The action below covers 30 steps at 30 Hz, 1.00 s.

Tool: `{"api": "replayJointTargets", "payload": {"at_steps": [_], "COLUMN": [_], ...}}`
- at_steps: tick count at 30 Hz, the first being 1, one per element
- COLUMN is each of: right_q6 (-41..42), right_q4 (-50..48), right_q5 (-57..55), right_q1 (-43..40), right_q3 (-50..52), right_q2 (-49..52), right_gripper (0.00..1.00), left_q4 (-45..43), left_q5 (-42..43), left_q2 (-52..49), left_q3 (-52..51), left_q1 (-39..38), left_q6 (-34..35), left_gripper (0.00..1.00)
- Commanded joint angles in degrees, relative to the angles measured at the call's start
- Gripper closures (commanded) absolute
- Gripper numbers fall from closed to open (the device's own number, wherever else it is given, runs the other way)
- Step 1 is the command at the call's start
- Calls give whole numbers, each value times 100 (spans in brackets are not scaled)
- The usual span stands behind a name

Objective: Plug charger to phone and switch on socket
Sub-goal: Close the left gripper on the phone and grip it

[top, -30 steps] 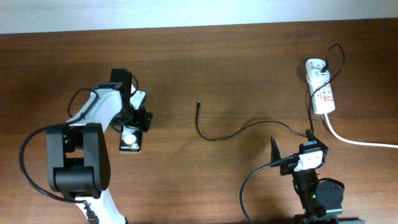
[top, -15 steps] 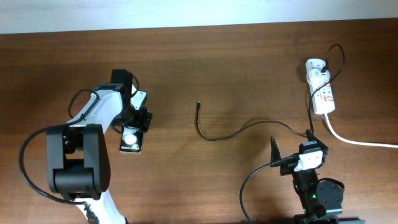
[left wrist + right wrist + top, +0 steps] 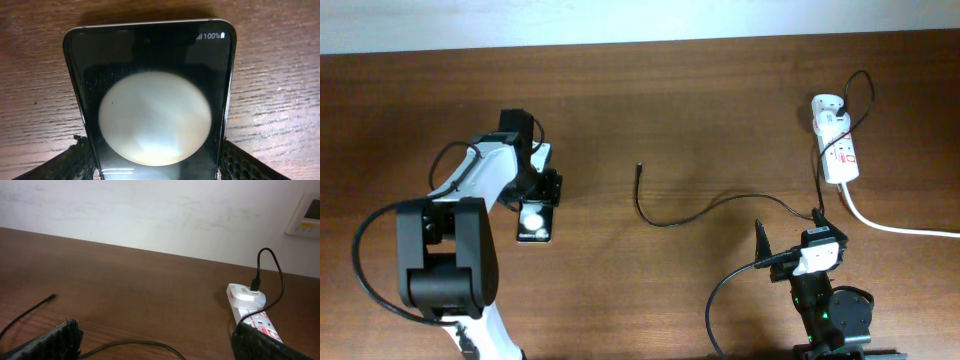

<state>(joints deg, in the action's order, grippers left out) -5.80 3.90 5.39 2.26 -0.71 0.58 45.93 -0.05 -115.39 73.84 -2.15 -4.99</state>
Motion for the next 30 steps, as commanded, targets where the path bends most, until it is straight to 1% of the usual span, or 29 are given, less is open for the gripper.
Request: {"api": "replayJointTargets", "payload": {"at_steps": [1,3,5,6,8,11,15,19,21,25,26,30], "right_q6": [24,24,24,24,24,24,24,24,24,24,24,24], "right_q4": [20,20,17,17,20,20,20,20,20,20,20,20], "right_q5": [-7,-7,-7,-7,-7,-7,-7,-7,-7,-7,-7,-7], "right_q1": [35,35,35,35,35,35,35,35,35,35,35,35], "right_q3": [39,39,39,39,39,39,39,39,39,39,39,39], "right_q2": [-37,-37,-37,-37,-37,-37,-37,-37,-37,-37,-37,-37], "right_gripper": [1,1,1,1,1,1,1,1,1,1,1,1], "left_q4": [-46,-44,-44,-44,-48,-175,-216,-195,-192,-177,-177,-179], "left_q5": [730,1187,1432,1427,1425,1425,1427,1379,1362,1362,1362,1360], "left_q2": [-772,-772,-772,-772,-772,-772,-772,-772,-772,-772,-772,-772], "left_q3": [-365,-365,-365,-365,-365,-367,-365,-367,-367,-367,-367,-367], "left_q1": [-22,-22,-22,-22,-22,-22,-22,-22,-22,-22,-22,-22], "left_q6": [614,678,691,702,699,695,695,669,557,560,560,540], "left_gripper": [22,24,28,29,28,21,19,20,19,18,14,13]}}
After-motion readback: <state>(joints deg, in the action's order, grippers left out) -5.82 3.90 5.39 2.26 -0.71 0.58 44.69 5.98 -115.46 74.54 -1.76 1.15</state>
